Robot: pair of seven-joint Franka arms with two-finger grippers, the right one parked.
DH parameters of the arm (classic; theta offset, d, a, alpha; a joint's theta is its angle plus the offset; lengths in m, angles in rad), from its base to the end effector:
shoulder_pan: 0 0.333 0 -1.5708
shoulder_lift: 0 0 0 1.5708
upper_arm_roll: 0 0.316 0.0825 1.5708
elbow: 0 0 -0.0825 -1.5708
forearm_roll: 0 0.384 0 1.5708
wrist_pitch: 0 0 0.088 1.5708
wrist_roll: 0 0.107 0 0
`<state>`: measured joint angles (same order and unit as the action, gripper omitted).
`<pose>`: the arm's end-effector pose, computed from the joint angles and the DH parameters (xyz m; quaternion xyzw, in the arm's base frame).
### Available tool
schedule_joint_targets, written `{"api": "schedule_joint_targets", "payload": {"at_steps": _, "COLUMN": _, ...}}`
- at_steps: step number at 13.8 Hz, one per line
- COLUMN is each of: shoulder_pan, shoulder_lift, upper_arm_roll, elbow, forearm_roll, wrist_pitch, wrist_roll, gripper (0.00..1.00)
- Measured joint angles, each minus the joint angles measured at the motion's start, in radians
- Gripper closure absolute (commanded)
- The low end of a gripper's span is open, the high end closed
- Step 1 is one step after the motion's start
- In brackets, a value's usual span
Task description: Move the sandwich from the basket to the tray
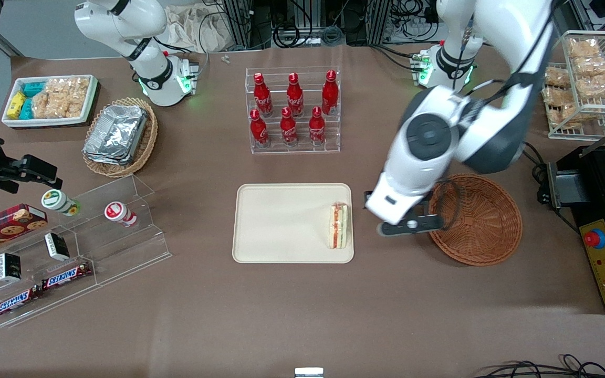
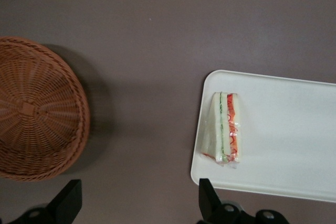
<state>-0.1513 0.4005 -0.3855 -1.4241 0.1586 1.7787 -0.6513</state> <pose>0.6034 -0.2959 0.4797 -0.9985 -0.0534 0.0048 0.0078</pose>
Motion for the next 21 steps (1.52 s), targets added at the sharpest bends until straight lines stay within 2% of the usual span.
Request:
{"api": "schedule_joint_targets", "payload": {"at_steps": 6, "shoulder_pan": 0.120, "shoulder_lift": -0.098, "upper_arm_roll": 0.002, "elbow": 0.014, "forearm_roll": -0.027, "wrist_pitch": -0.191, "wrist_roll": 0.199, "gripper": 0.00}}
{"api": "schedule_joint_targets", "payload": {"at_steps": 10, "shoulder_pan": 0.193, "shoulder_lift": -0.154, "upper_arm_roll": 0.009, "elbow": 0.052, "forearm_roll": -0.077, "wrist_pitch": -0.308, "wrist_roll": 0.344, "gripper": 0.00}}
{"api": "schedule_joint_targets", "payload": {"at_steps": 14, "shoulder_pan": 0.184, "shoulder_lift": -0.252, "upper_arm_roll": 0.104, "elbow": 0.041, "forearm_roll": -0.124, "wrist_pitch": -0.347, "wrist_roll": 0.397, "gripper": 0.00}}
{"api": "schedule_joint_targets", "payload": {"at_steps": 18, "shoulder_pan": 0.131, "shoulder_lift": -0.387, "upper_arm_roll": 0.245, "elbow": -0.056, "forearm_roll": -0.165, "wrist_pitch": -0.359, "wrist_roll": 0.470, "gripper": 0.00}}
{"api": "schedule_joint_targets", "payload": {"at_steps": 21, "shoulder_pan": 0.124, "shoulder_lift": -0.458, "upper_arm_roll": 0.277, "elbow": -0.137, "forearm_roll": -0.170, "wrist_pitch": -0.338, "wrist_roll": 0.483, "gripper": 0.00}}
